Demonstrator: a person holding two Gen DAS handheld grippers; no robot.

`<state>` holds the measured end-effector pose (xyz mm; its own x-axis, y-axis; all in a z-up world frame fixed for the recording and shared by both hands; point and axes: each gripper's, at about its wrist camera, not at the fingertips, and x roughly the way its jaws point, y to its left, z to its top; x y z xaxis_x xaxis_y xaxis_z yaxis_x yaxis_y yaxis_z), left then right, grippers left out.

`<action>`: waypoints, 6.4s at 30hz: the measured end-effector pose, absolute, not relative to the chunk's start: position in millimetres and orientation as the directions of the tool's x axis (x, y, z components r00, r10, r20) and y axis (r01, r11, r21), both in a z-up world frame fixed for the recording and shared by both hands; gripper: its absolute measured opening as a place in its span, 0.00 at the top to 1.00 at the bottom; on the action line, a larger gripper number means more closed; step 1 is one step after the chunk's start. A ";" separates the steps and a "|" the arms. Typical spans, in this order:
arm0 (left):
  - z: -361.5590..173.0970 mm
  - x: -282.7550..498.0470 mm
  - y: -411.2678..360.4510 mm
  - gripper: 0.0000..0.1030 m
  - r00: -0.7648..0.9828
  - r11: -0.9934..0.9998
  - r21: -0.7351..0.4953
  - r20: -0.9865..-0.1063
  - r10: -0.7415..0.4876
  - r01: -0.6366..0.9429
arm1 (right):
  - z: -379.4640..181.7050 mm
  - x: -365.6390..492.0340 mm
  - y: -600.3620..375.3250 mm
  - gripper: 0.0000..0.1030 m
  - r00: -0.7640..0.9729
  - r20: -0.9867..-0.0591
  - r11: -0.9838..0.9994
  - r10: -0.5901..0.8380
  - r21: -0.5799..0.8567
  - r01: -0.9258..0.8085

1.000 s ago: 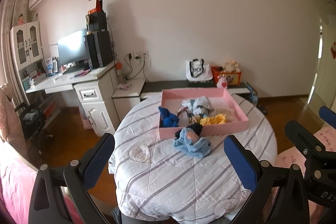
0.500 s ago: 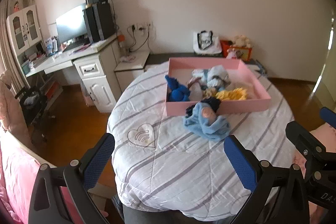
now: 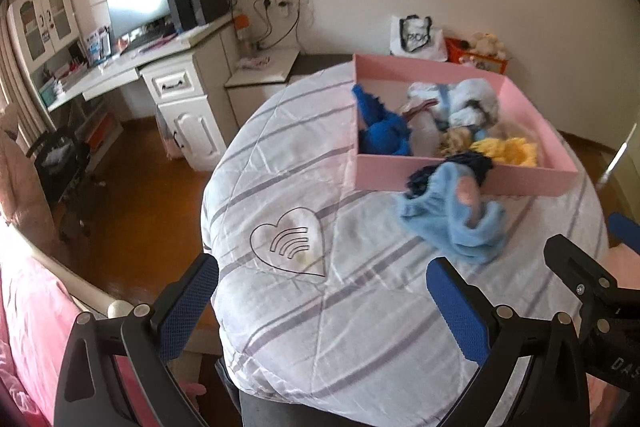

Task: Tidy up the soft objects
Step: 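Move right gripper to the light-blue fleece doll and grasp it, then lift the fleece doll with right gripper while left approaches the navy knitted hat, then close left gripper on the navy knitted hat and lift it, then hold the navy hat and the fleece doll raised above the bed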

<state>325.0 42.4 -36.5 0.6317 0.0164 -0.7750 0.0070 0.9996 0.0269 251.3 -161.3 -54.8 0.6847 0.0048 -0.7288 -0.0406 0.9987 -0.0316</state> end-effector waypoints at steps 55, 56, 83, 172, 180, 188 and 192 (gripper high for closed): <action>-63.9 358.6 9.4 0.00 0.558 0.997 -0.007 -0.829 -0.050 0.079 | -65.1 251.0 -215.7 0.85 0.660 -0.752 0.999 0.004 0.028 0.025; -64.4 360.5 5.8 0.00 0.555 0.996 -0.009 -0.830 -0.054 0.084 | -66.0 251.6 -223.6 0.85 0.658 -0.753 0.999 -0.003 0.033 0.042; -106.9 436.7 -87.4 0.45 0.469 0.963 -0.027 -0.870 -0.154 0.267 | -113.7 290.1 -298.1 0.83 0.580 -0.815 0.986 -0.003 0.095 0.139; 83.3 52.2 12.6 0.77 0.901 0.989 0.018 -0.415 -0.125 0.146 | 51.7 53.6 -191.2 0.84 0.930 -0.367 1.000 0.009 -0.023 -0.019; 74.9 41.0 18.3 0.76 0.908 0.990 0.016 -0.401 -0.119 0.137 | 52.5 43.6 -189.8 0.83 0.937 -0.349 0.999 0.006 -0.030 -0.017; 72.8 49.0 13.4 0.76 0.904 0.990 0.015 -0.410 -0.119 0.138 | 52.7 42.5 -190.5 0.83 0.938 -0.347 0.999 -0.006 -0.033 -0.005; 75.6 54.5 9.5 0.76 0.903 0.990 0.014 -0.411 -0.121 0.139 | 53.6 42.6 -190.7 0.83 0.937 -0.349 0.999 -0.013 -0.037 0.000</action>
<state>54.5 9.5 75.6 0.9034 -0.1209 -0.4115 0.1390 0.9902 0.0142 42.6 -190.7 53.6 0.9372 -0.0126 -0.3485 -0.0002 0.9993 -0.0367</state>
